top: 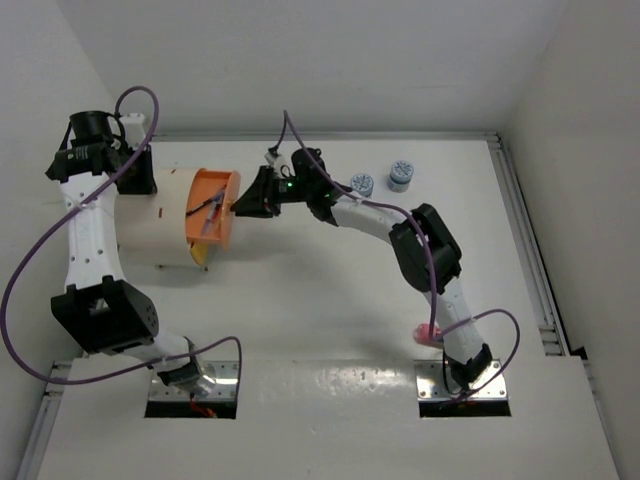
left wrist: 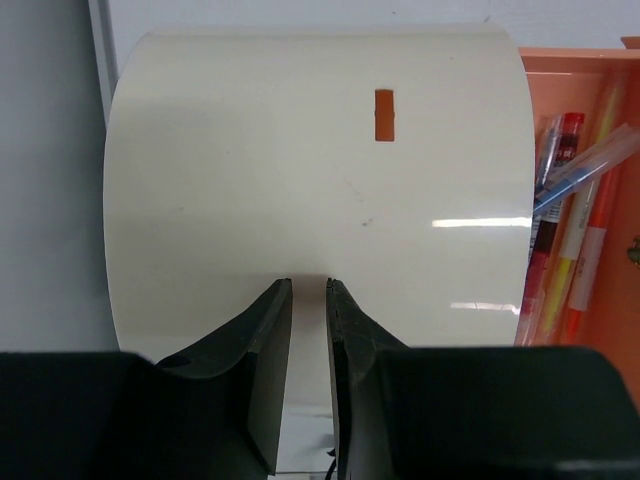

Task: Sort the stationery into containers
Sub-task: Close the drawer in the storage box.

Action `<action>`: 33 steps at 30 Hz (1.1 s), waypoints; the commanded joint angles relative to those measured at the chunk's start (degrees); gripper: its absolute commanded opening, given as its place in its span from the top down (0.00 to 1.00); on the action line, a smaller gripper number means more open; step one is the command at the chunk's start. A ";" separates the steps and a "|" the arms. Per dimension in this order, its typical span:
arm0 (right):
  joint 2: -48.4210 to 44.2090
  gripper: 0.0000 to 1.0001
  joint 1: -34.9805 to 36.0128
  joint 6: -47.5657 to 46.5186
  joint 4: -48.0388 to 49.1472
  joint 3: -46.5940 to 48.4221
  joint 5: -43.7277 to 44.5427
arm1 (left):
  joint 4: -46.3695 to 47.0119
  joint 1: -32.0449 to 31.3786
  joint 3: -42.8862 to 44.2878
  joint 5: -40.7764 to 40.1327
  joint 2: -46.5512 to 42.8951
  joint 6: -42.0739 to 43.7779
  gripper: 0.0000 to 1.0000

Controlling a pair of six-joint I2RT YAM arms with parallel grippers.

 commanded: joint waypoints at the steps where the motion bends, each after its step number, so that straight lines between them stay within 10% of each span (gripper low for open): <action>1: 1.15 0.71 1.24 2.99 6.89 2.89 2.57 | -4.70 0.50 -2.91 0.91 2.84 1.11 0.73; 27: 13.63 0.72 6.68 4.93 14.99 16.60 14.00 | -3.55 0.50 -7.39 3.28 2.49 1.82 0.74; 33: 16.44 0.58 7.74 4.84 17.71 19.24 14.36 | -3.99 0.42 -8.71 3.98 2.58 1.64 0.74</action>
